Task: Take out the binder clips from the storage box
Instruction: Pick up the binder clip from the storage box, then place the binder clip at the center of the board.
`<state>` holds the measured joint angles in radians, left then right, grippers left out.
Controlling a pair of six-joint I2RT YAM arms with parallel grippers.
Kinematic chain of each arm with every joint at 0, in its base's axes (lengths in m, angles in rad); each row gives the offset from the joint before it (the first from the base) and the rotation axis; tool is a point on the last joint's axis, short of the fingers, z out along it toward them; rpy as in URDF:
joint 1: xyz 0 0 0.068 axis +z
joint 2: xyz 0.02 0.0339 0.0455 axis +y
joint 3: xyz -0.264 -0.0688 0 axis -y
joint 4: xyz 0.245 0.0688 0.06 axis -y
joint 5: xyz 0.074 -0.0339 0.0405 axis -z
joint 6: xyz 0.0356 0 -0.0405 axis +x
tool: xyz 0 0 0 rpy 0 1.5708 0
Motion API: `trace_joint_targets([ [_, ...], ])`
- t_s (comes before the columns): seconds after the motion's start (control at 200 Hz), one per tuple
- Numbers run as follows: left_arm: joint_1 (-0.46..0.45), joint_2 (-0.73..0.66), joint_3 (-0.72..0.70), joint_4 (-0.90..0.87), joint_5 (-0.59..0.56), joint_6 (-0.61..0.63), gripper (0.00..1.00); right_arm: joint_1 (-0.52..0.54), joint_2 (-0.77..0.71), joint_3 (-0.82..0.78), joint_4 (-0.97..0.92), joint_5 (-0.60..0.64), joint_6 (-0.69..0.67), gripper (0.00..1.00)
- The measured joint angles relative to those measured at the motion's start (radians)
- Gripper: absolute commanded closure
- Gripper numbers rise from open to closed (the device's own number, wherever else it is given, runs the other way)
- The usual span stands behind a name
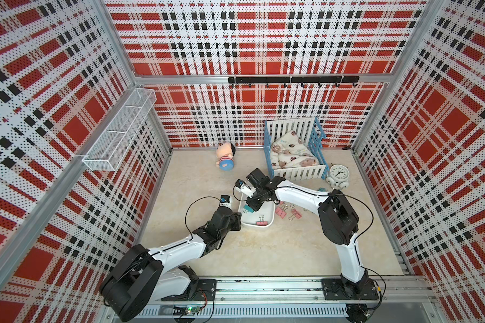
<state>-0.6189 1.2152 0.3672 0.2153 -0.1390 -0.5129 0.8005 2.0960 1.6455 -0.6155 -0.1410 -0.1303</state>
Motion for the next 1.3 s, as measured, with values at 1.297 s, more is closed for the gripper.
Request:
trace_joint_targets([
  [1.297, 0.0, -0.058, -0.002, -0.035, -0.019, 0.025, 0.66, -0.524, -0.565, -0.443, -0.047, 0.504, 0.189, 1.0],
])
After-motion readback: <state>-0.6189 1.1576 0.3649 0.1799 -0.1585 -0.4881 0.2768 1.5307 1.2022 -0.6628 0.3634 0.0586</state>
